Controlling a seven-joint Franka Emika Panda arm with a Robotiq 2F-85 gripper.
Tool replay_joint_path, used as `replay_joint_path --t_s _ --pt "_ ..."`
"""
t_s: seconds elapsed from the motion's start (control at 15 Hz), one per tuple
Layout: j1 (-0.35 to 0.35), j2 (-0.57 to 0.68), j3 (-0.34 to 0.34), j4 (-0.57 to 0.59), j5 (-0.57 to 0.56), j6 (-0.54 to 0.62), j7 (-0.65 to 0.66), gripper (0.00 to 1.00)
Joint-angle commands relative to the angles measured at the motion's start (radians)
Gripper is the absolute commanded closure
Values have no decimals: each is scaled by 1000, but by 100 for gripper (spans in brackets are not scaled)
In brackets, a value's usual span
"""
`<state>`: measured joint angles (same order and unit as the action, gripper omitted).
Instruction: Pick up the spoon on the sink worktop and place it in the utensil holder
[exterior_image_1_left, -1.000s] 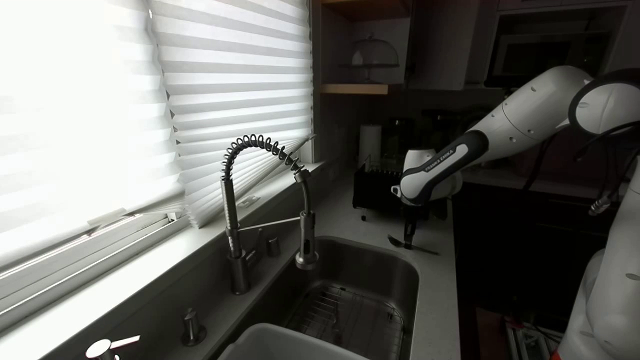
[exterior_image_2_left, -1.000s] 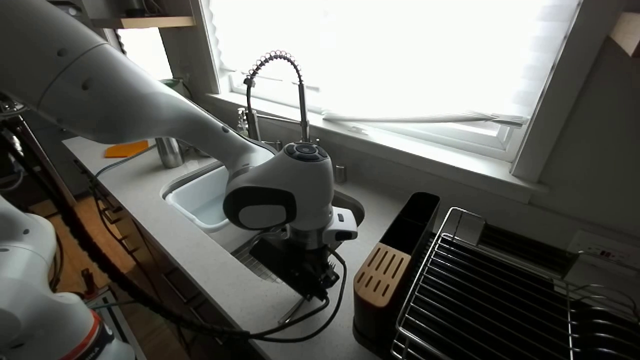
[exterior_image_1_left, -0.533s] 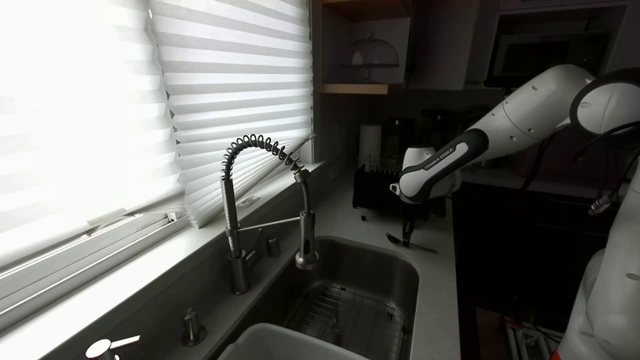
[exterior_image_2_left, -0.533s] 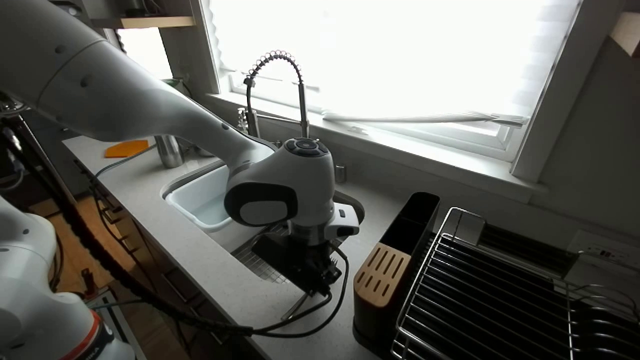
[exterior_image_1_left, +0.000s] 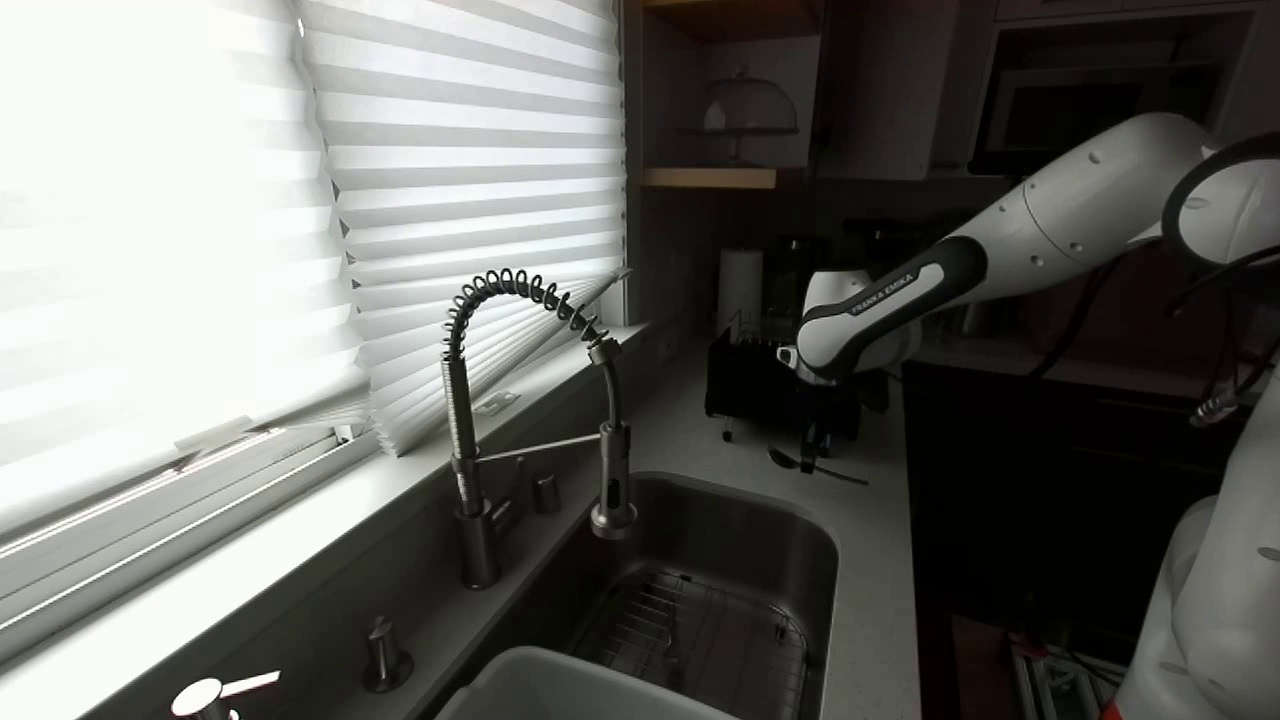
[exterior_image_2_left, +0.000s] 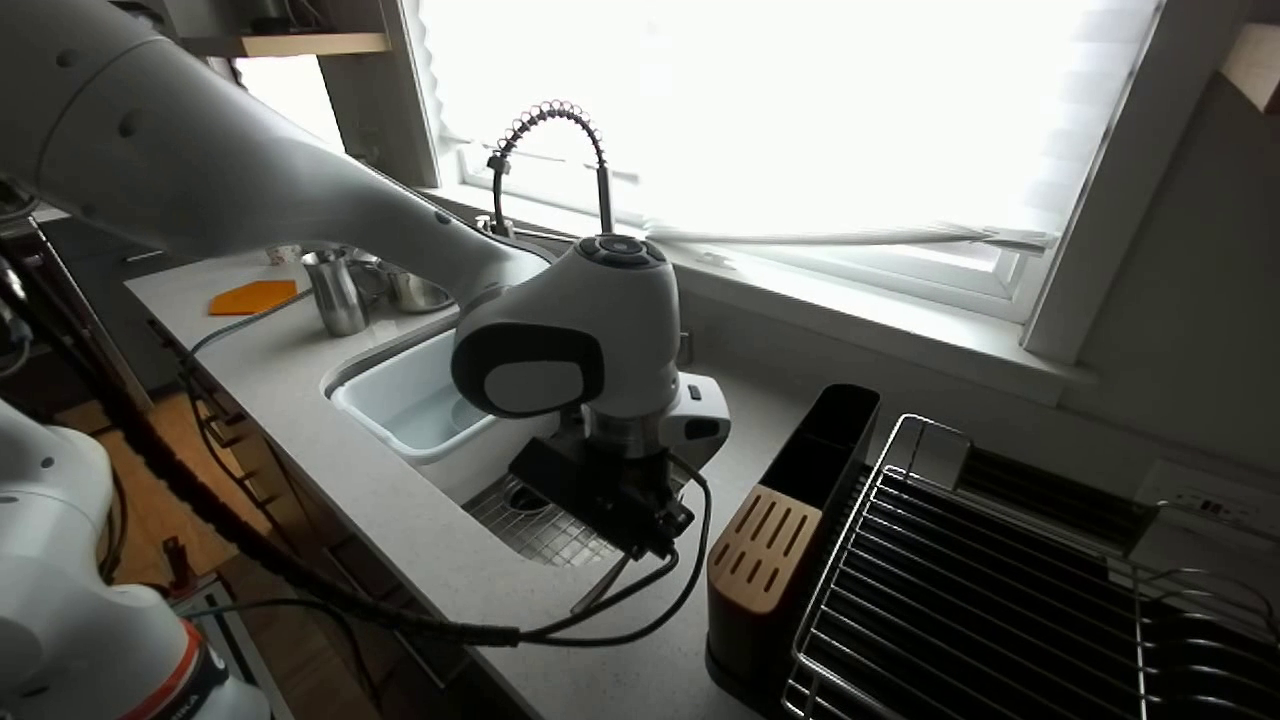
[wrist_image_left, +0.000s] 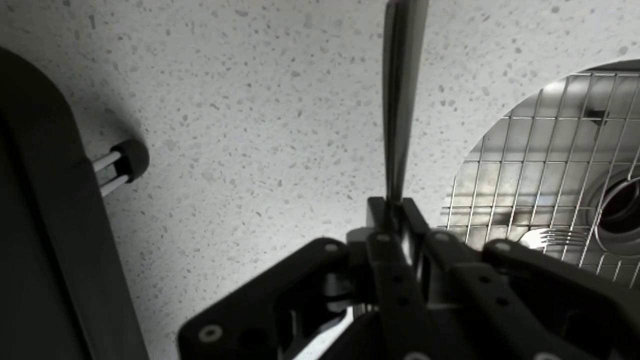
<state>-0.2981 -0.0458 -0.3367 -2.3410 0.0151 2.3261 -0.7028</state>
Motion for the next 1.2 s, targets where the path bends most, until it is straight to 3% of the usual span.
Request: replay_joint_path --t_s 0.0,0.33,0.4,1.13 --pt "0 -45 2 38 5 -101 -21 98" --pt "10 -83 6 106 -2 -215 -2 98" --pt "10 -67 3 84 -1 -166 -2 92" --pt "10 -78 -6 162 41 -237 28 98"
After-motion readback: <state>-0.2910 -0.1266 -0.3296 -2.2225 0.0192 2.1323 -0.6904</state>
